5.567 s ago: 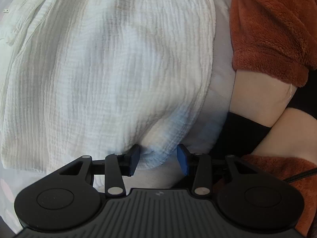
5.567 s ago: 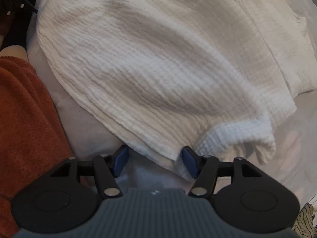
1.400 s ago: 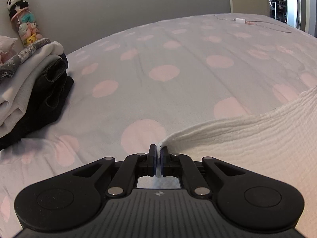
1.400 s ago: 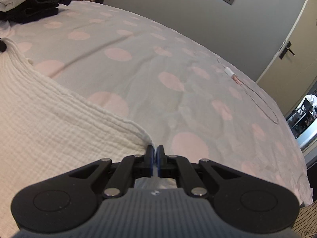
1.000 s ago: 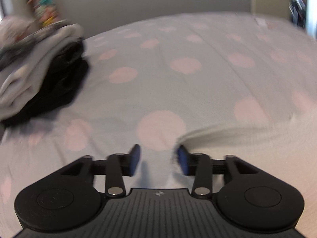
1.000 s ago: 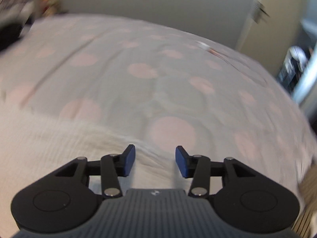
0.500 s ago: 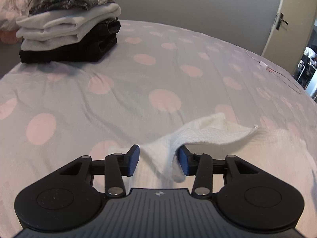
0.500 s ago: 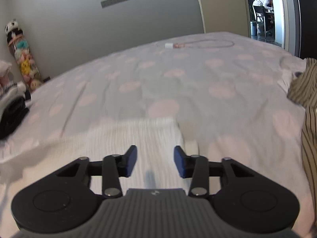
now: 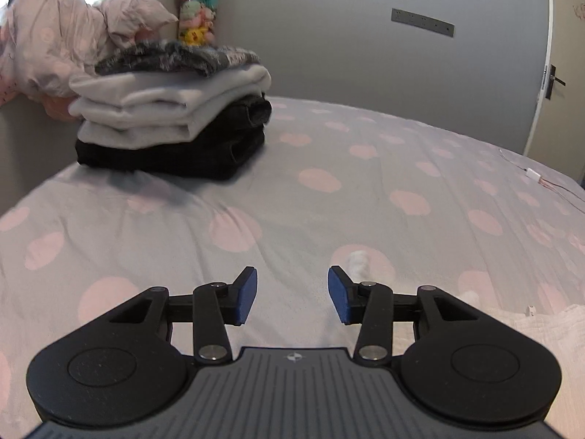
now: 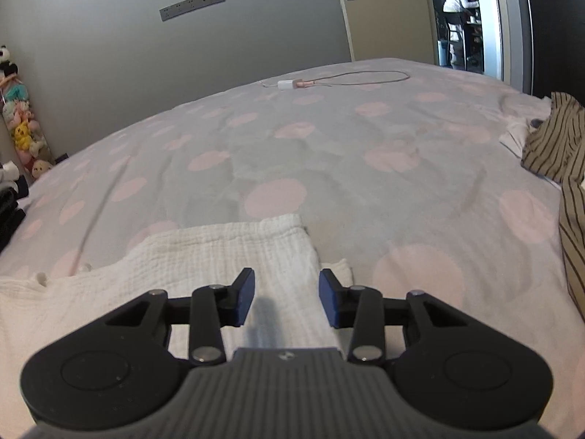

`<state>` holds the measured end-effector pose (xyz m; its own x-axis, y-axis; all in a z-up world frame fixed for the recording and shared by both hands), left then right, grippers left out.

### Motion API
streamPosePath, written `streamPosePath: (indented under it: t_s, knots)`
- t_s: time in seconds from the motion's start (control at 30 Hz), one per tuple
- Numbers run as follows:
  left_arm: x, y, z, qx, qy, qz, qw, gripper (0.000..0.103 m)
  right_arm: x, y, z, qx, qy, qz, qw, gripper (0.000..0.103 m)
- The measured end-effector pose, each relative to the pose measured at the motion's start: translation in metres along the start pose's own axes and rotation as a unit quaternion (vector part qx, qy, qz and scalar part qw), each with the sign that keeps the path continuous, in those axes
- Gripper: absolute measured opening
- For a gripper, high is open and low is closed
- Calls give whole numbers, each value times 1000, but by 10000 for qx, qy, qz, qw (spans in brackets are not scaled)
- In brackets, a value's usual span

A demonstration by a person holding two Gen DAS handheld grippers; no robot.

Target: Fold clothes

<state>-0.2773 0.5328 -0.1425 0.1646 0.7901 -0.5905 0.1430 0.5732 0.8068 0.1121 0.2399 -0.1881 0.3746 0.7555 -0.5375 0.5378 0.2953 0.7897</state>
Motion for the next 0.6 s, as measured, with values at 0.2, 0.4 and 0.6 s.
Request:
streamPosePath:
  t_s: [0.2,0.4,0.6]
  knots:
    - [5,-24,-5,120,-179,-716,9972,52,9,2,15,442,-8,-86,9990,44]
    - [24,-48,11,642,56,-910,9938,32,15,-5,8,-53,-44,-396,9992,7]
    - [11,-53,15,908,527,-563,9929,30,15,-10,10,-443,-462,-390,9972,5]
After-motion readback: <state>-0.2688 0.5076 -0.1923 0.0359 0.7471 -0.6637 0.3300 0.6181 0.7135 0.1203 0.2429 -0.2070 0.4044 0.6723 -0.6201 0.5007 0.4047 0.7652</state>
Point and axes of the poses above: each gripper's, at about its wrist camera, not at the fingertips, and x roughly the way its jaws point, z to its right, y to its top, the point moved 3 cm from there along x, roughly the way its jaws point, and after that the axes turned 9 degrees about y, right-handed, at the moved point
